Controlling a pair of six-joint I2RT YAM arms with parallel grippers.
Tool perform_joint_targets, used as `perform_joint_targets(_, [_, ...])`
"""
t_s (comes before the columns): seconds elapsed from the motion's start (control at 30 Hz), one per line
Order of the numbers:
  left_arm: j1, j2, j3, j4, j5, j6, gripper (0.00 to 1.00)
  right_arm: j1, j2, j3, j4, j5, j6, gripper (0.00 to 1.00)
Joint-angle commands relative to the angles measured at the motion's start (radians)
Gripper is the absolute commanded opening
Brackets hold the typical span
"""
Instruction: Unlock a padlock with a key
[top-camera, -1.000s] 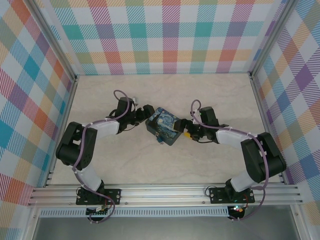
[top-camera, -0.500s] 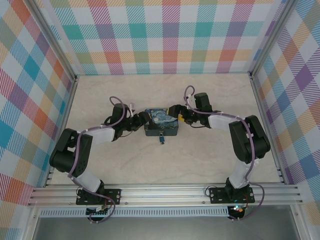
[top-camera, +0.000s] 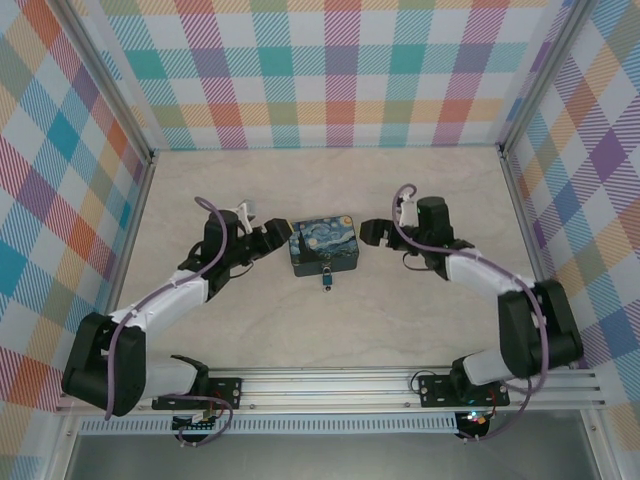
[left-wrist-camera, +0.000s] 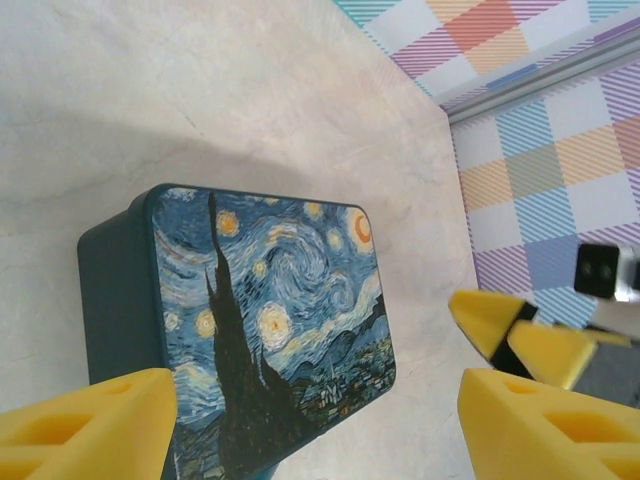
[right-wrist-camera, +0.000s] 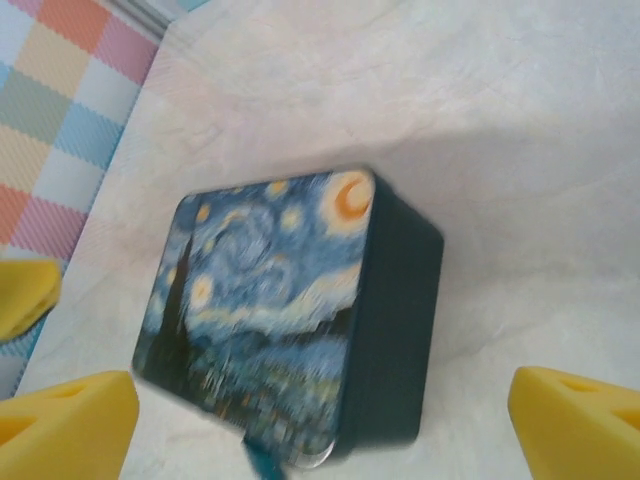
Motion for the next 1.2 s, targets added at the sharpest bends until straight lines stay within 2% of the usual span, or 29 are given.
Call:
perform_joint_targets(0.0, [0.0,0.026,0.023,0.009,0.015,-0.006,0.73,0.083,-0.067,-0.139,0.06,0.007,0.042,0.89])
perform_joint_targets(0.1, [-0.003,0.088,0.054,0.045,0.051,-0.024,0.71,0.186,-0.06,-0.228,0.203,0.062,0.094,0.85])
perform_joint_targets(0.3, [-0.032,0.198,0.124,0.094,0.099,-0.047,0.69,0.302,0.118,-0.244,0.422,0.09,0.144,0.73])
perform_joint_targets(0.4, [-0.05,0.239,0.148,0.095,0.09,-0.047,0.69,0.304,0.181,-0.23,0.482,0.087,0.153,0.69])
perform_joint_targets(0.67, [-0.08,0.312,0.156,0.122,0.072,-0.072,0.69,0.304,0.268,-0.177,0.494,0.069,0.145,0.67])
perform_joint_targets(0.97, [-0.106,0.329,0.146,0.125,0.057,-0.085,0.69,0.303,0.32,-0.152,0.468,0.055,0.11,0.63])
perform_joint_targets(1.17, [-0.126,0.336,0.139,0.138,0.048,-0.104,0.69,0.303,0.333,-0.173,0.511,0.041,0.102,0.61])
